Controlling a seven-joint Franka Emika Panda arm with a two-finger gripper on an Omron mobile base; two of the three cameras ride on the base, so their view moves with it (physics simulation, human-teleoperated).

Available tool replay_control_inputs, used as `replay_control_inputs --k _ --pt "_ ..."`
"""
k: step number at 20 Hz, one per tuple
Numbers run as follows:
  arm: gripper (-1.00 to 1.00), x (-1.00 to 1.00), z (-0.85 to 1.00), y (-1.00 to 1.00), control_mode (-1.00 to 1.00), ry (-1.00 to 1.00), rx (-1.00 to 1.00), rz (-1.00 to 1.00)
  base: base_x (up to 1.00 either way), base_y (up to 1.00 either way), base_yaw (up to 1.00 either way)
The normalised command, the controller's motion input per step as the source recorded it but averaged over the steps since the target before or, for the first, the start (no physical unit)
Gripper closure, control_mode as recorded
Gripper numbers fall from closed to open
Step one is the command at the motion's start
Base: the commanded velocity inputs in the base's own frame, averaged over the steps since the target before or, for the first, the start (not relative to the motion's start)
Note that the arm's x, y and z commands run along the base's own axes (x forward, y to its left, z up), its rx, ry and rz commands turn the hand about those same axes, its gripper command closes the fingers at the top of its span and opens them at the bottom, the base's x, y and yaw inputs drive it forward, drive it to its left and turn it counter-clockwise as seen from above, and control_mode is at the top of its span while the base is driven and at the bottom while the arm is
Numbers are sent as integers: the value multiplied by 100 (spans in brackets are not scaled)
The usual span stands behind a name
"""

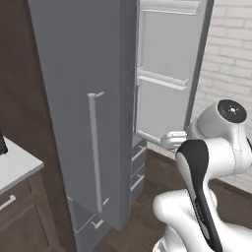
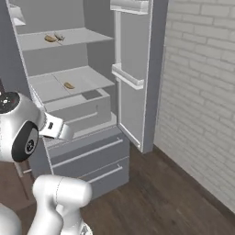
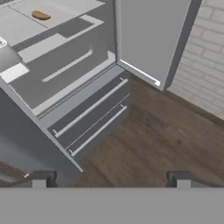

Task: Place one sweet potato and one fish in each tupperware on the nearby counter, to pack two identical lunches.

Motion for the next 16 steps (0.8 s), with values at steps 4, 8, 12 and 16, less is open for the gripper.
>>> replay_control_inputs --k 4,8,12,16 --pt "-100 0 0 0 100 0 0 0 20 -91 -20" --pt "-100 0 0 0 100 0 0 0 44 -78 18" --pt "-100 0 0 0 100 0 0 0 64 -81 45" --pt "-100 0 0 0 100 0 0 0 65 -100 41"
